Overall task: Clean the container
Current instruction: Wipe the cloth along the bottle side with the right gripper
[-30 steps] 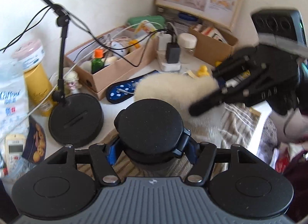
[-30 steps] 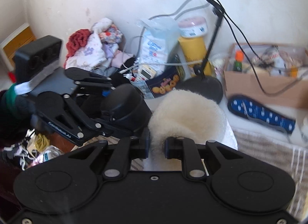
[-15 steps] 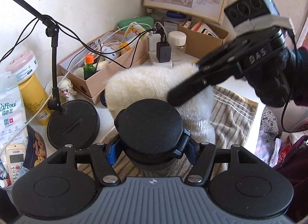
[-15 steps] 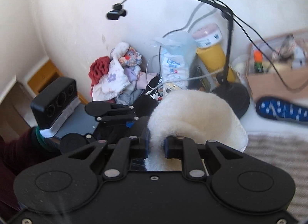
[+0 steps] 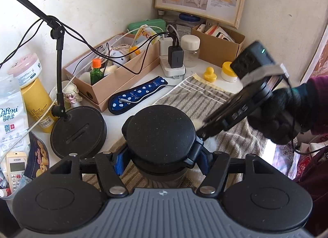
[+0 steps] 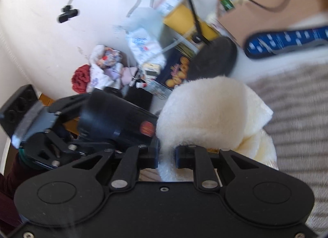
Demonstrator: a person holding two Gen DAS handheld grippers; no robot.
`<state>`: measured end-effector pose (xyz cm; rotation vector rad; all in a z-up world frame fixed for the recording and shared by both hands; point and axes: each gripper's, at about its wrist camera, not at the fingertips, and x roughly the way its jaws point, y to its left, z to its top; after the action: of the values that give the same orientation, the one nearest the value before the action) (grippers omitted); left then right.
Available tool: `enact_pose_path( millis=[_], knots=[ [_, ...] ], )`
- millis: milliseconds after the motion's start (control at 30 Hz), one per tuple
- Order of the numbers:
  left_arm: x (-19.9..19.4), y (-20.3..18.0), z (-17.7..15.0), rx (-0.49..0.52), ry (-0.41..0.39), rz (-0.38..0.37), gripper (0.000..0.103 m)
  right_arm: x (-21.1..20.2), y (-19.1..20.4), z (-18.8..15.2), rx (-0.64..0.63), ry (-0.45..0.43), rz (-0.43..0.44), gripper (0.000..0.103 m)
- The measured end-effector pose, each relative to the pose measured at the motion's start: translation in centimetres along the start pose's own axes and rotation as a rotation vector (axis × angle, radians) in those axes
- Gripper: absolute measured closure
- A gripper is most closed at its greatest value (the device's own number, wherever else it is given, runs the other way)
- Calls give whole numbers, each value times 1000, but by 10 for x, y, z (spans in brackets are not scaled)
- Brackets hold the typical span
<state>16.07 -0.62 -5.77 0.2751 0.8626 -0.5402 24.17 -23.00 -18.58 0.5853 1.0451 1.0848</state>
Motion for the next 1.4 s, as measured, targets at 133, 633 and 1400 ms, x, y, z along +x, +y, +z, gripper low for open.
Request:
enact_pose_path(
  millis=[133, 633, 1400],
  knots=[
    [-1, -1, -1, -11, -7, 7, 39, 13, -19, -9, 53, 29, -47, 88],
    [1, -3, 0, -22, -20, 16, 39, 9, -7, -24, -46, 130, 10, 88],
    [27, -10, -23, -183, -156, 110, 39, -12, -1, -26, 2, 10, -20, 88]
  ],
)
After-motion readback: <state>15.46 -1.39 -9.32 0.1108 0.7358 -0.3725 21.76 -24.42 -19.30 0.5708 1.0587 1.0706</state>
